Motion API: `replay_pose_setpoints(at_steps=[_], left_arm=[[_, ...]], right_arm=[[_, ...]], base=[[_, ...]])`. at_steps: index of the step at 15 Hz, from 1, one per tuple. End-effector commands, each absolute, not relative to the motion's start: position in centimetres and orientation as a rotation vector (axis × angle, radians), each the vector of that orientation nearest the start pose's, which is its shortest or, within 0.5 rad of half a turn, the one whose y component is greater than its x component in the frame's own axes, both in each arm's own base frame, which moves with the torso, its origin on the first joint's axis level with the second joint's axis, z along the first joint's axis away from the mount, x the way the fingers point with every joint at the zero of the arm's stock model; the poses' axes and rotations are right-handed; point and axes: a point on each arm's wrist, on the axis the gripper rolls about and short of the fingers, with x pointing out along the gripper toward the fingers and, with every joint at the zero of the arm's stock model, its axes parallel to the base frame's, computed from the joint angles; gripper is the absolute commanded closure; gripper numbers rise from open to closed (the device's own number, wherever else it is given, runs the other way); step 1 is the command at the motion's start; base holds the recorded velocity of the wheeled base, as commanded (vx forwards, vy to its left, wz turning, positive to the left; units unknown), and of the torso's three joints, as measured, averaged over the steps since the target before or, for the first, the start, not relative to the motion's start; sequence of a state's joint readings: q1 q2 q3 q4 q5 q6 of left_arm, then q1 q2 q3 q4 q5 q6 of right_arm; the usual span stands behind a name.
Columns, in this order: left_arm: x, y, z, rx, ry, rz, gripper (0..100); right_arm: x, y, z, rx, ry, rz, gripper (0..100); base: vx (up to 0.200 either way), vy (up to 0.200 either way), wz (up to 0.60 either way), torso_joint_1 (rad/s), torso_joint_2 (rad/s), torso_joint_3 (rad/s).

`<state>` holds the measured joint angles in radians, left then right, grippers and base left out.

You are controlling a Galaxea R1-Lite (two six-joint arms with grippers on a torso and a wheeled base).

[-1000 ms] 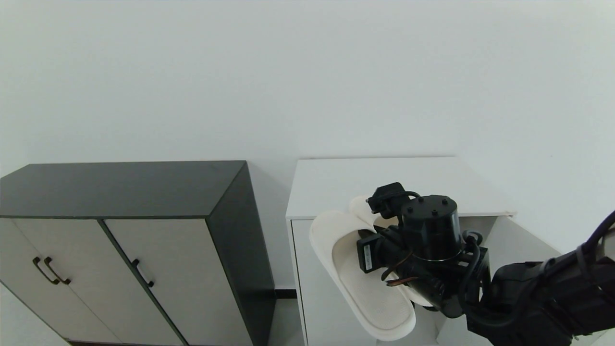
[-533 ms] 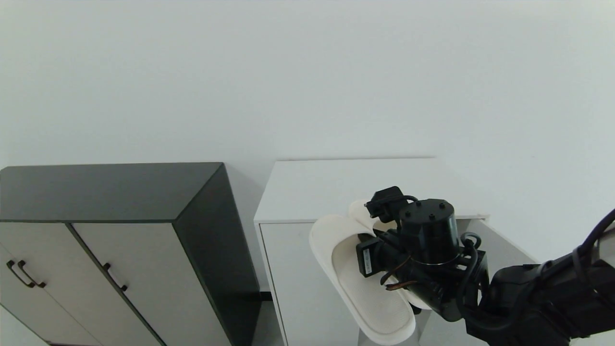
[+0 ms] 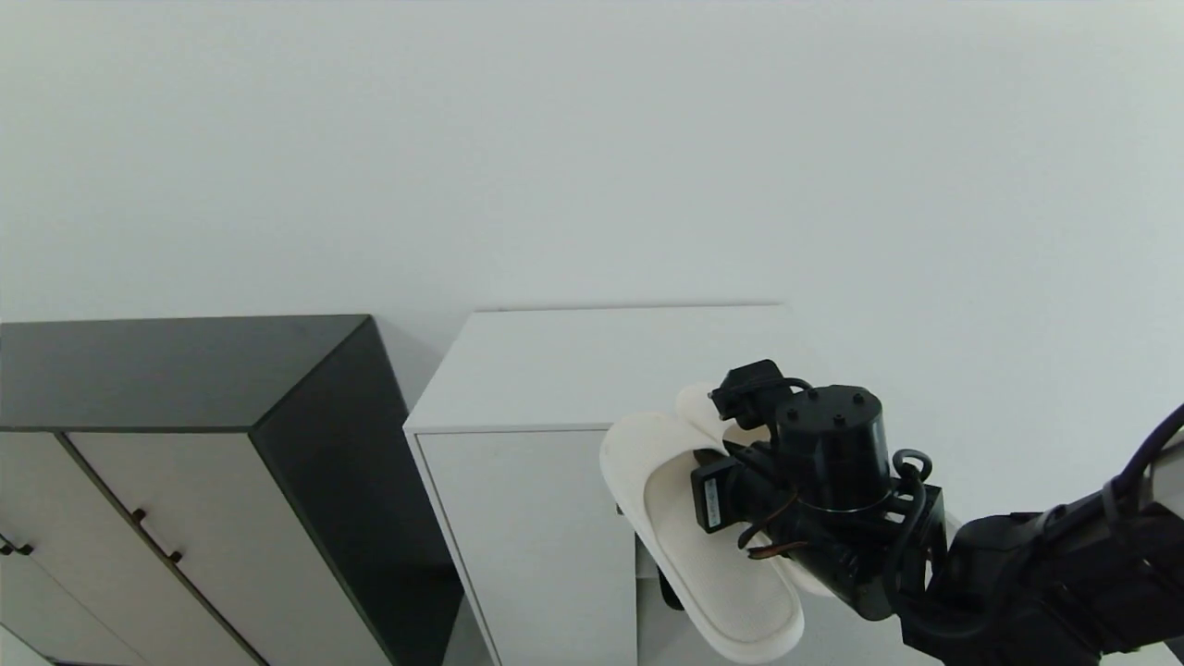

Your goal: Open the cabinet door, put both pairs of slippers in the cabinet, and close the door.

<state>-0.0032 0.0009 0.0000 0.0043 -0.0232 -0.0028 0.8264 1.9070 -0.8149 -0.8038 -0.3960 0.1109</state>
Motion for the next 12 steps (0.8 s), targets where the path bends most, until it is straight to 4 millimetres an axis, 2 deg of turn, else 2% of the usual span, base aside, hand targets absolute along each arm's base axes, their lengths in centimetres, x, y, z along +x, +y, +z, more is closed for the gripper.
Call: replay_pose_setpoints(at_steps=[1, 5, 12], left_arm=[[-2.3, 0.0, 7.5, -0.003, 0.006, -0.026, 100], [-2.3, 0.0, 7.5, -0.003, 0.006, -0.026, 100], [-2.3, 0.0, 7.5, -0.006, 0.006, -0.026, 100]], right_arm=[[23.8, 24.6, 13.2, -0.060, 0.264, 0.415, 100], [23.1, 23.9, 12.3, -0.086, 0.221, 0.464, 100], [22.8, 22.9, 11.6, -0.106, 0.242, 0.448, 100]], base=[[0.000, 0.000, 0.00, 0.000, 0.00, 0.000], [0.000, 0.000, 0.00, 0.000, 0.00, 0.000], [0.000, 0.000, 0.00, 0.000, 0.00, 0.000]])
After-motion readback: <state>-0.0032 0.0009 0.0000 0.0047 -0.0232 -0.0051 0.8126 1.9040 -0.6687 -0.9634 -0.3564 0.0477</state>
